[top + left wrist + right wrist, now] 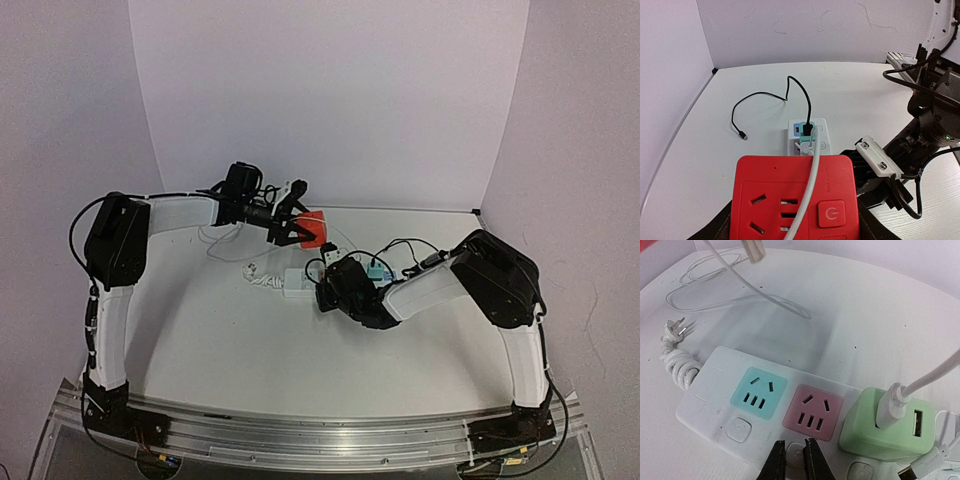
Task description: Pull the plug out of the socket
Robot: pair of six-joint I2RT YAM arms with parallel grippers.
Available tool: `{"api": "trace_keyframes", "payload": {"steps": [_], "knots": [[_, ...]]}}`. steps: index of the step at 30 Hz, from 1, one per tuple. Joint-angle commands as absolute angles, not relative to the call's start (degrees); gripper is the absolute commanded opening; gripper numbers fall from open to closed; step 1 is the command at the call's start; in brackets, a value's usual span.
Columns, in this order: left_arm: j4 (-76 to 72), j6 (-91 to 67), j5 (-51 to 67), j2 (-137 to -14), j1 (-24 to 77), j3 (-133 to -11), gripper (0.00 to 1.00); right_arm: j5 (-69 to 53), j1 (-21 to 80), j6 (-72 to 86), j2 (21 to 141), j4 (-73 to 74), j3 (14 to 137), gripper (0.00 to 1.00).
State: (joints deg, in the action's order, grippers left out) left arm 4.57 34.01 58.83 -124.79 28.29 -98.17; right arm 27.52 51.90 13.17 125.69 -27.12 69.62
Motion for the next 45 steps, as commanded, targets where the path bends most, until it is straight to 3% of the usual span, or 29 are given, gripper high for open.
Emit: {"api": "trace_keyframes", "payload": {"steps": [1,16,21,26,30,39,45], "knots": [[10.7,40.2,61.7,-121.8,28.6,-100.6,0.0,24.0,52.3,12.6,131.2,-10.1,66.9,0.13],[33.2,59.1,58.3,-119.2,26.2,-100.6,0.0,23.0,52.3,8.3,128.5,-9.9,69.5,0.16],[35.8,58.5,59.6,-119.4,24.7,-101.4,0.0,20.0,52.3,5.7,125.6,-9.9,69.9,0.19],[29.9,46.2,60.9,-119.7,24.5,-100.3,0.0,16.8,52.3,3.8,121.9,-10.2,70.5,0.26],[25.6,35.5,61.0,-119.9,24.6,-99.4,0.0,14.3,52.5,3.2,119.2,-11.7,70.9,0.4],[17.7,15.1,57.2,-118.0,24.6,-94.8,0.0,14.6,53.4,2.9,112.3,-17.4,69.9,0.89],[15.0,5.3,59.0,-118.2,24.6,-94.4,0.0,17.8,54.7,5.4,112.7,-27.5,69.8,0.93]]}}
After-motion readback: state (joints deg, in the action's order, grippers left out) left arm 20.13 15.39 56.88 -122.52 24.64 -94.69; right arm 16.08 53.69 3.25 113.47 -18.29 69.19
